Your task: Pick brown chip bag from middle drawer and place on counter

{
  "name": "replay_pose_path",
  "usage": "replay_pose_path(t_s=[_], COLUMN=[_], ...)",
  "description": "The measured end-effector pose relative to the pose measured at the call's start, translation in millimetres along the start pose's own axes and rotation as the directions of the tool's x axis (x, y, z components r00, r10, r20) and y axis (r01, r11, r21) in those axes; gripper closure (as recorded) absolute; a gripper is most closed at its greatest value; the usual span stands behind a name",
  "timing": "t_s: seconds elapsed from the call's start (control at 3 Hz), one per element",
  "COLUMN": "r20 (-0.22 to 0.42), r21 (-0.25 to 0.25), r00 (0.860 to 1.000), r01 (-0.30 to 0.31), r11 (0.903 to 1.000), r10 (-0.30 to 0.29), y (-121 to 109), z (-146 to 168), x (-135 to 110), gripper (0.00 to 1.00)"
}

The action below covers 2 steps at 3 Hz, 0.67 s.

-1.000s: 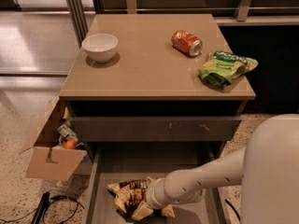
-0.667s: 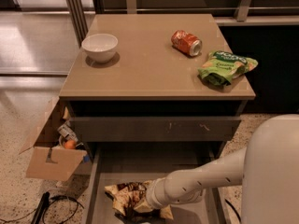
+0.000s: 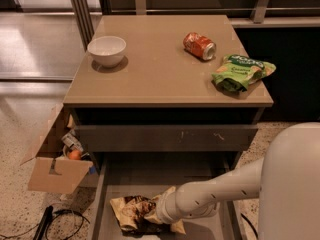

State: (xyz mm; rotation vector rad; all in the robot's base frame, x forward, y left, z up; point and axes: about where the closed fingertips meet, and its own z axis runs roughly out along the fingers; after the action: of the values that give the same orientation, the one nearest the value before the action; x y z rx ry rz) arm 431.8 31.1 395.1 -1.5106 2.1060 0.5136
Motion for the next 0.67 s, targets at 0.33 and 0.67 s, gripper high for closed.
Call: replay_pose_path(t_s=[0.33,0.67], r20=[0.0,0.0], r21=[-0.002,-0.023], r00=[1.0,1.0], r01=[0.001,0.013], r11=[1.0,0.9997], r10=[-0.001,-0.013], y=[0.2,1.5], z=[0.0,-0.4], x=[-0.5,-5.6], gripper=[1.0,1.0])
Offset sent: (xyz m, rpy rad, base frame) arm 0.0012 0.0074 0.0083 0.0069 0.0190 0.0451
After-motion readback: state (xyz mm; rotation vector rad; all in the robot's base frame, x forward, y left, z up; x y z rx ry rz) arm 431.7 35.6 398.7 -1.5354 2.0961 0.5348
